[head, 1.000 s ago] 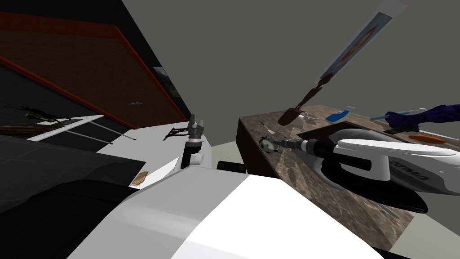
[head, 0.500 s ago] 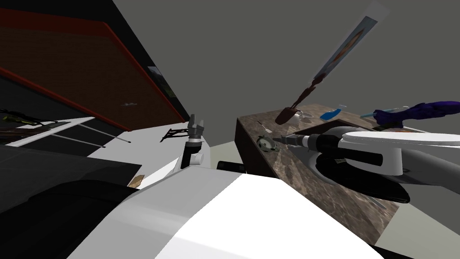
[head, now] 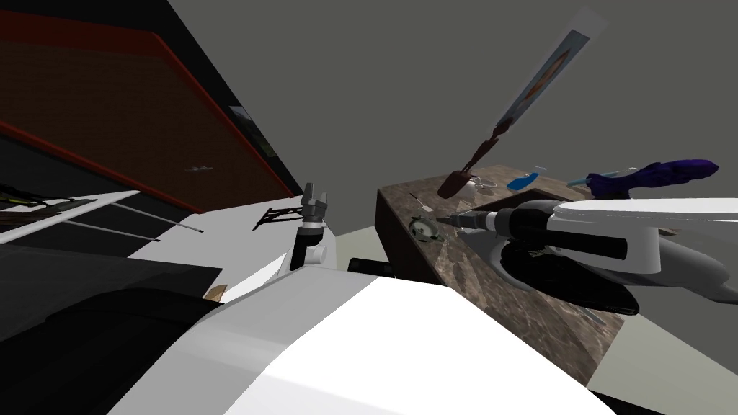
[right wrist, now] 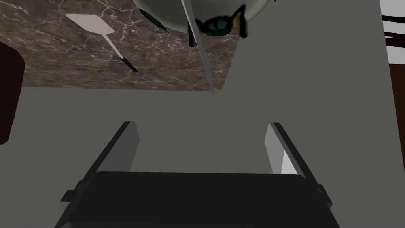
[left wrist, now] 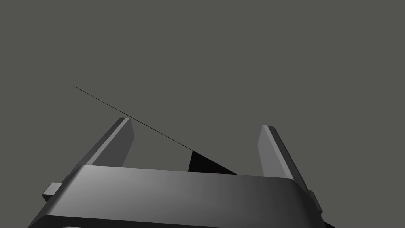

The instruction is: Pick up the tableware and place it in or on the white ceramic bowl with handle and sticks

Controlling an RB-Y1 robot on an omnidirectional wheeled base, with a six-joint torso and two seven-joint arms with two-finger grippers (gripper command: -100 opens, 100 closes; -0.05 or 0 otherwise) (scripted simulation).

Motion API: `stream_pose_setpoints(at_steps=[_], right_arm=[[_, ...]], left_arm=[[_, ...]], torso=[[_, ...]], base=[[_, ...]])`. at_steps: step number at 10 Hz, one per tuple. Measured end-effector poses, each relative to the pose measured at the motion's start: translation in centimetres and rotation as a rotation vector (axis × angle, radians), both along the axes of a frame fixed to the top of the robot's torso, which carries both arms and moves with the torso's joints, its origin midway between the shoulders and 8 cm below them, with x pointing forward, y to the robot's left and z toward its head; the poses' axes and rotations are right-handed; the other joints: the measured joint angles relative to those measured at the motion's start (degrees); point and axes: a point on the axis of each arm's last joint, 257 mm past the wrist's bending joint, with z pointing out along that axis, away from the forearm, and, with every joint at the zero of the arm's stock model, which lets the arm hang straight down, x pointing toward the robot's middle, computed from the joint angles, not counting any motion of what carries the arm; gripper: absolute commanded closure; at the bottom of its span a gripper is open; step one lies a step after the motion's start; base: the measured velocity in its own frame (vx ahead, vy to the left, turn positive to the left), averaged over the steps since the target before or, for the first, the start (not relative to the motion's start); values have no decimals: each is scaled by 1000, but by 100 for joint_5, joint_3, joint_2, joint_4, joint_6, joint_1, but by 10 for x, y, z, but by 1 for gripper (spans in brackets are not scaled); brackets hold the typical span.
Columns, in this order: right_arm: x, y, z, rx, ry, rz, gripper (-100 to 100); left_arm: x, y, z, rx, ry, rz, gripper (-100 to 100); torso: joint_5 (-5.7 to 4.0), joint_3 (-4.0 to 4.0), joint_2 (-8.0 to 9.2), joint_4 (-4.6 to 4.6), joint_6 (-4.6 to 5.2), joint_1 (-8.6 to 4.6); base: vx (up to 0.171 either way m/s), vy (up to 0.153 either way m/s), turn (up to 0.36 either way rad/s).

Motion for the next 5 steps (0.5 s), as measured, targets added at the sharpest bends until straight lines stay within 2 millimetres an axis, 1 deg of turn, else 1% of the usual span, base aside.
stream_pose_setpoints(at_steps=[5], right_arm=[[0, 0, 0, 0, 0, 0, 0]], left_arm=[[0, 0, 0, 0, 0, 0, 0]], torso=[[2, 0, 0, 0, 0, 5]], base=[[0, 0, 0]])
